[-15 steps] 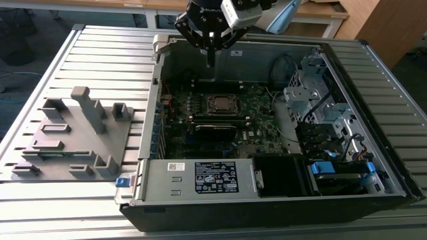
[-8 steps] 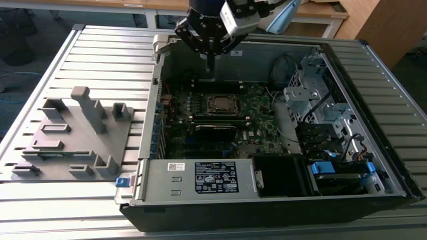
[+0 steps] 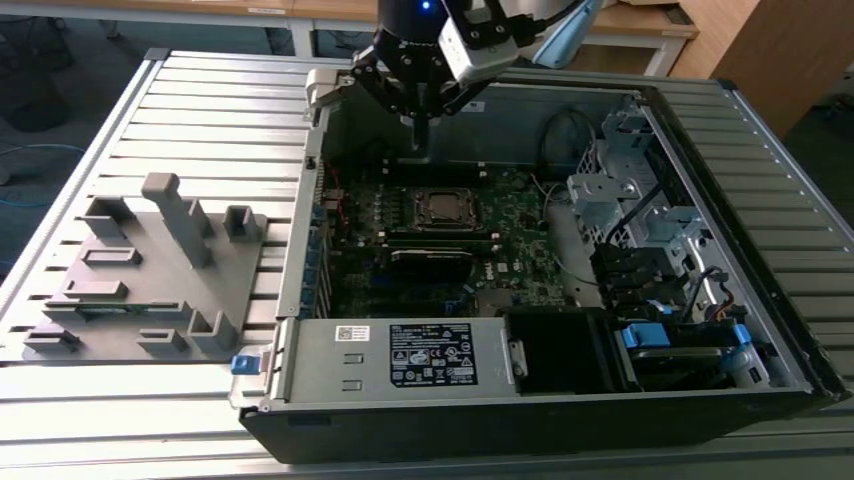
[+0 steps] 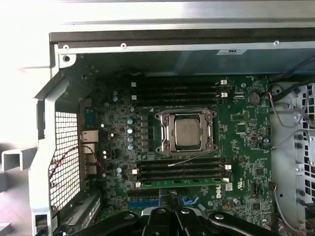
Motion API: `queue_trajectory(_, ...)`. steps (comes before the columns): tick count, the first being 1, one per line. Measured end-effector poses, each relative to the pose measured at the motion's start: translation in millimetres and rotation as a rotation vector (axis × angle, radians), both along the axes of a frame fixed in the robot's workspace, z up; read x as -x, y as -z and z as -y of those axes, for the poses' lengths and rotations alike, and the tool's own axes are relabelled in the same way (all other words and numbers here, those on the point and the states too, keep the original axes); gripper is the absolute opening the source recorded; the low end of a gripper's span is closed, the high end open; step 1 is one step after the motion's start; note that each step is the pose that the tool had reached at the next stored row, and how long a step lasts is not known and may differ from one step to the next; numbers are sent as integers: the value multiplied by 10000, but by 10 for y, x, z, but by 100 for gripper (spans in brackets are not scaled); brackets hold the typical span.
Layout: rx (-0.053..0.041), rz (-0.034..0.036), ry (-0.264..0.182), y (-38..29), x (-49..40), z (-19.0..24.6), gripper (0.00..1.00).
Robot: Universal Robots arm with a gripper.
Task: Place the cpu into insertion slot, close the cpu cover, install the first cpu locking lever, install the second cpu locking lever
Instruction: 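Install the second cpu locking lever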
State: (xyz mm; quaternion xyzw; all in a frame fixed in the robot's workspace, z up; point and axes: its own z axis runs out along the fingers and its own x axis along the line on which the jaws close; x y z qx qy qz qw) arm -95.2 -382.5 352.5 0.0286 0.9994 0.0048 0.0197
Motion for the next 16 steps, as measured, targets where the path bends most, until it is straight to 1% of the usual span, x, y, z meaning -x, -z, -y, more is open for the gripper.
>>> queue_trajectory(5, -2, 1, 1, 29, -8, -1, 10)
queue_trajectory(12, -3, 2, 0, 63, -78, -21, 10)
queue_trajectory(16, -4, 3, 2, 94, -97, -31, 10)
